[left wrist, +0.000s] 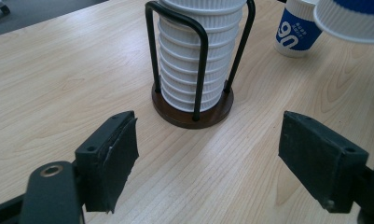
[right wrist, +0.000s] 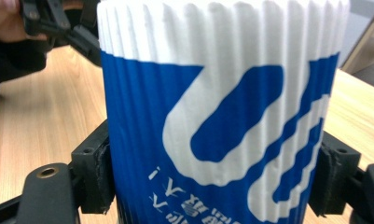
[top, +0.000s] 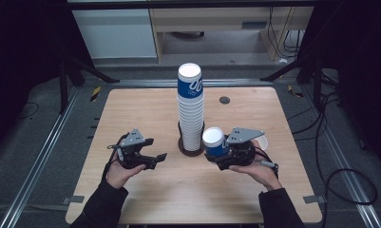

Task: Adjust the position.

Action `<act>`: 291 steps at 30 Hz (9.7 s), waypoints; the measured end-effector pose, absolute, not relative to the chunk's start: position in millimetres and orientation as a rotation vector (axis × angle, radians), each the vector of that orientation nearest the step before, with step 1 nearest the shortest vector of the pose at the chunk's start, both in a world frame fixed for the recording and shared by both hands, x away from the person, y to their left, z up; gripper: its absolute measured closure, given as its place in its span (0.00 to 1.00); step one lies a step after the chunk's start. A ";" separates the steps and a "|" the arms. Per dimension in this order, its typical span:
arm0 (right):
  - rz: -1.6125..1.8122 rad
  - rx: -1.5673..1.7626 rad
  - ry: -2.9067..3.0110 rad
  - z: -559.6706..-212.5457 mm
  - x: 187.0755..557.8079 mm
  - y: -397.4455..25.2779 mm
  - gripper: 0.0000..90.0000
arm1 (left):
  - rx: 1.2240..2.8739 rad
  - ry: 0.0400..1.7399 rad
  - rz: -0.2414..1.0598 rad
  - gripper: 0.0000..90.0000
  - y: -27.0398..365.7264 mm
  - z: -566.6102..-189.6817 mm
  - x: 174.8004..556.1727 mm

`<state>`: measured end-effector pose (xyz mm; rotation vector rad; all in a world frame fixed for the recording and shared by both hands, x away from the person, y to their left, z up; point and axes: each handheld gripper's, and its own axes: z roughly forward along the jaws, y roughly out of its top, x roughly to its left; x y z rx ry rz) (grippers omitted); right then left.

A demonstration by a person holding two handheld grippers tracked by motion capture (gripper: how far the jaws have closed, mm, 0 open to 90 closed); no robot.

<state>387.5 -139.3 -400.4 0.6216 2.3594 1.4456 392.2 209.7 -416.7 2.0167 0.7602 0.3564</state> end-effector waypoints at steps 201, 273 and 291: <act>1.766 0.318 2.550 -437.6 384.1 -92.7 0.15 | 1.897 0.449 -0.005 0.28 175.3 -402.5 367.2; 1.813 0.438 2.528 -428.0 388.8 -109.1 0.10 | 1.982 0.351 0.013 0.29 181.0 -411.3 372.2; 1.897 0.380 2.585 -431.8 386.1 -101.9 0.14 | 2.020 0.302 -0.036 0.29 172.1 -415.5 369.6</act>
